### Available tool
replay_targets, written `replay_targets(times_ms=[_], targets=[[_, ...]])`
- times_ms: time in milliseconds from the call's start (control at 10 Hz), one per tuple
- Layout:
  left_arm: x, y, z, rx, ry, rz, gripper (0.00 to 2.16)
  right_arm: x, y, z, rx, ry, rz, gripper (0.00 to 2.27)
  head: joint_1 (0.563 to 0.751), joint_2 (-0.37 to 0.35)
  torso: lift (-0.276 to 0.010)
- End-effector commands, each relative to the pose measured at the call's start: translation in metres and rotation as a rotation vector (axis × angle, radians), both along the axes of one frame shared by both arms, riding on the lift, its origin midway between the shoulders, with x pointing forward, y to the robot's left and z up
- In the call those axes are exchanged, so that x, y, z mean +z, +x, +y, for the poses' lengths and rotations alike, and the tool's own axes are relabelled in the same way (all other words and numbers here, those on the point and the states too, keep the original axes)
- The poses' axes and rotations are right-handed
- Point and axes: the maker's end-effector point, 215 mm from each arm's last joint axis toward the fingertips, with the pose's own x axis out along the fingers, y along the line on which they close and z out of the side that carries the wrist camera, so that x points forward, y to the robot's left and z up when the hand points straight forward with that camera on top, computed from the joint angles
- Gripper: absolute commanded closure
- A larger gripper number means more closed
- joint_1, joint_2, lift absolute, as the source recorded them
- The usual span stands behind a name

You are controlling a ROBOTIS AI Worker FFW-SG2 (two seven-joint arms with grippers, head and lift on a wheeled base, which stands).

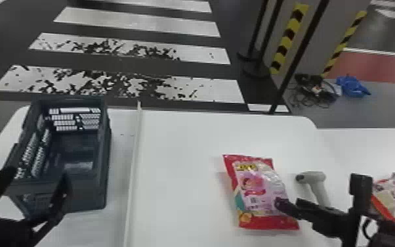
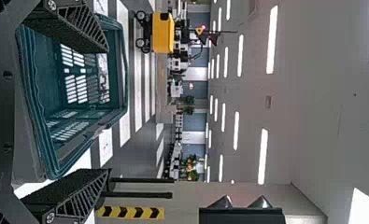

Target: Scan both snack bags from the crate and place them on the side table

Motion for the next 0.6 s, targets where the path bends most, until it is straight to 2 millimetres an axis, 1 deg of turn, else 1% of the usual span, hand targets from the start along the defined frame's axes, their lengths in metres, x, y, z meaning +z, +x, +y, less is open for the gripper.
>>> replay_targets(times_ms=[0,100,200,400,500], targets=[[0.000,0.000,0.001,0.001,0.001,-0.001,0.08,-0.001,-0.004,0.010,0.016,0.041,0.014,0.13,0.695,-0.168,-0.098],[0.000,0.000,0.001,0.001,0.001,-0.001,0.08,-0.004,-0.005,0.018,0.038,0.049,0.026,0.13,0.695,-0.157,-0.098],[0.000,0.000,0.001,0.001,0.001,-0.001,0.08,-0.014,-0.007,0.028,0.065,0.036,0.055,0.14,0.695,-0.148,-0.098],[-0.001,0.000,0.001,0.002,0.000,0.003,0.08,-0.034,-0.009,0.031,0.083,0.002,0.111,0.47,0.695,-0.130,-0.098],[-0.002,0.000,0.001,0.003,0.000,0.002,0.08,-0.043,-0.011,0.033,0.104,-0.024,0.132,0.77,0.695,-0.128,-0.098]])
